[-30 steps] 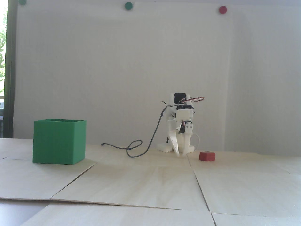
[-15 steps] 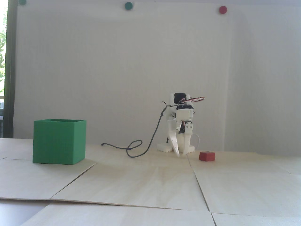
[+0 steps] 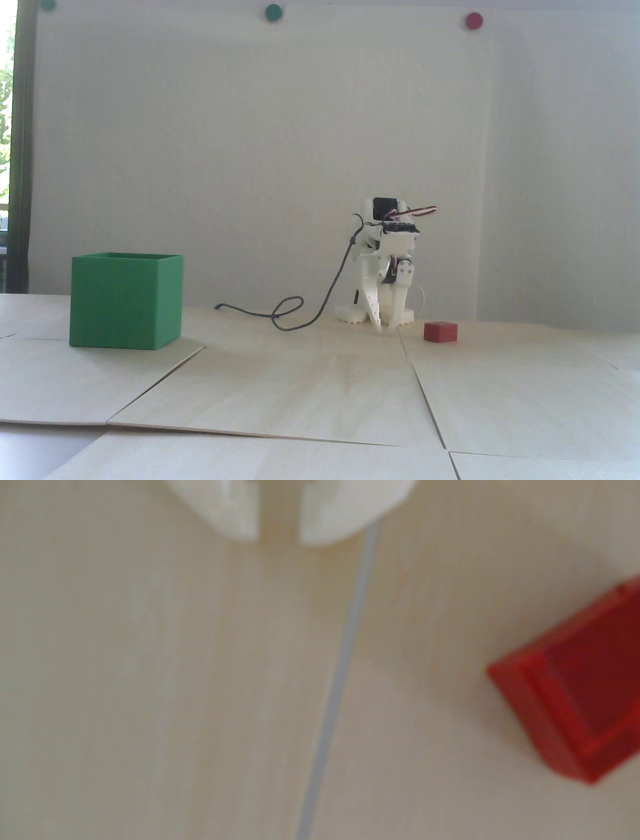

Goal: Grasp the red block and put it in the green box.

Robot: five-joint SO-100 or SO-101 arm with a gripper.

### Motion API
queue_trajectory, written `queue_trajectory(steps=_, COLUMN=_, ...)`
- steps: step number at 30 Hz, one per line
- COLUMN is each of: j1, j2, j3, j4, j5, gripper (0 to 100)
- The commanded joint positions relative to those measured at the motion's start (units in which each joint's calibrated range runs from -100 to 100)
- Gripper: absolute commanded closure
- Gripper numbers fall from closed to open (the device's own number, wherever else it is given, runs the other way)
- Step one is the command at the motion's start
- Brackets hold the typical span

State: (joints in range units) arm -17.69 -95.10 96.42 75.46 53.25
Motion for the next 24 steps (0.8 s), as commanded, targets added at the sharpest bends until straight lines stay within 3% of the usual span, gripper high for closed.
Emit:
queue_trajectory(steps=1, j1=-0.84, j2=-1.03, j3=-10.26, j4=1.44, j5=-1.77, gripper=98)
queue_trajectory(steps=5, j1=-1.49, j2=-0.08, j3=-19.93, j4=2.87, j5=-4.73, gripper=98)
queue_trajectory(steps=13, j1=-3.82, j2=4.50, j3=-31.11, j4=8.18, j5=-5.05, gripper=98)
queue_trajectory(steps=24, j1=-3.18, j2=42.00, j3=-46.11, j4=8.27, j5=-6.55, gripper=98)
